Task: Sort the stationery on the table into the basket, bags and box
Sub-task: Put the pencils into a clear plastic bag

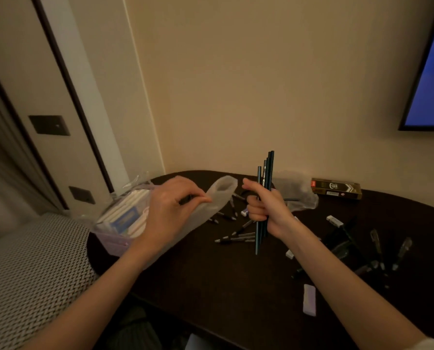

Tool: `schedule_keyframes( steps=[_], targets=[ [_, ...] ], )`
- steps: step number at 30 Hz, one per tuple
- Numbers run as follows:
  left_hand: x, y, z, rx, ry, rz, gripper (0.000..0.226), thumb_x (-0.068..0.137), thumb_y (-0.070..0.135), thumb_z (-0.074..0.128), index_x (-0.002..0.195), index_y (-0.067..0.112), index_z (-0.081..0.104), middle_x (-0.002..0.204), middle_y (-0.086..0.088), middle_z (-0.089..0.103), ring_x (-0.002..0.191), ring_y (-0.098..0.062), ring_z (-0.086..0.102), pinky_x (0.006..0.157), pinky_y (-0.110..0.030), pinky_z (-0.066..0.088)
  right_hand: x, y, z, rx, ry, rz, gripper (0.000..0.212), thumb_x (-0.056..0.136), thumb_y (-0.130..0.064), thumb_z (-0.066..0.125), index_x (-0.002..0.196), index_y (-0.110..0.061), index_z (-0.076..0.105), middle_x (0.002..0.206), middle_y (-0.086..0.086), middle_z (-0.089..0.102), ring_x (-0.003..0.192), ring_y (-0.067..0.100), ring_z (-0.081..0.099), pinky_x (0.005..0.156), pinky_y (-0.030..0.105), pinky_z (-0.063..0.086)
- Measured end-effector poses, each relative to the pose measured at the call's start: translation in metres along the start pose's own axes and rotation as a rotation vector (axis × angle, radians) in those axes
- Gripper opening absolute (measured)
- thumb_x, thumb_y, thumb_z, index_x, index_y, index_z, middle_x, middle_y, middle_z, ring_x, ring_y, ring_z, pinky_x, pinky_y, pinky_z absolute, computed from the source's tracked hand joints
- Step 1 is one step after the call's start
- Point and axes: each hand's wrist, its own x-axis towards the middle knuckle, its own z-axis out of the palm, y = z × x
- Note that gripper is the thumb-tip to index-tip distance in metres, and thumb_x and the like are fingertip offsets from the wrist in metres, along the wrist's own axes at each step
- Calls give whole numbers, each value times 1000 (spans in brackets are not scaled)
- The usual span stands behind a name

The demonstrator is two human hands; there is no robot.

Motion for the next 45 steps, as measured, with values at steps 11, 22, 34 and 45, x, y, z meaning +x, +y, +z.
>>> schedule_keyframes(
  steps=[11,22,34,45],
  targets=[
    [-58,2,34,-18,-210,-48,30,76,43,71,75,14,65,75,4,64,71,-5,57,66,-24,49,-9,32,8,-119,-89,43,19,87,1,53,75,-13,47,55,-3,33,41,7,27,36,17,22],
    [-11,16,27,-386,-370,-768,42,82,42,69,77,1,64,56,5,51,46,2,45,46,-10,36,-17,22,15,-86,-305,9,7,95,-11,49,99,-8,54,61,0,38,45,8,30,41,21,20],
    [15,13,23,165,-482,-691,25,80,28,69,96,17,52,79,0,62,71,-16,61,65,-37,53,-14,18,16,-173,-272,21,8,93,-7,51,97,-11,46,58,-2,39,43,9,31,39,21,20],
    [5,7,40,171,-428,-580,34,97,24,55,129,11,57,89,-5,70,58,0,49,60,-14,42,-12,13,4,-597,148,18,19,89,-15,62,107,-12,59,68,0,49,46,7,41,37,17,32]
  ],
)
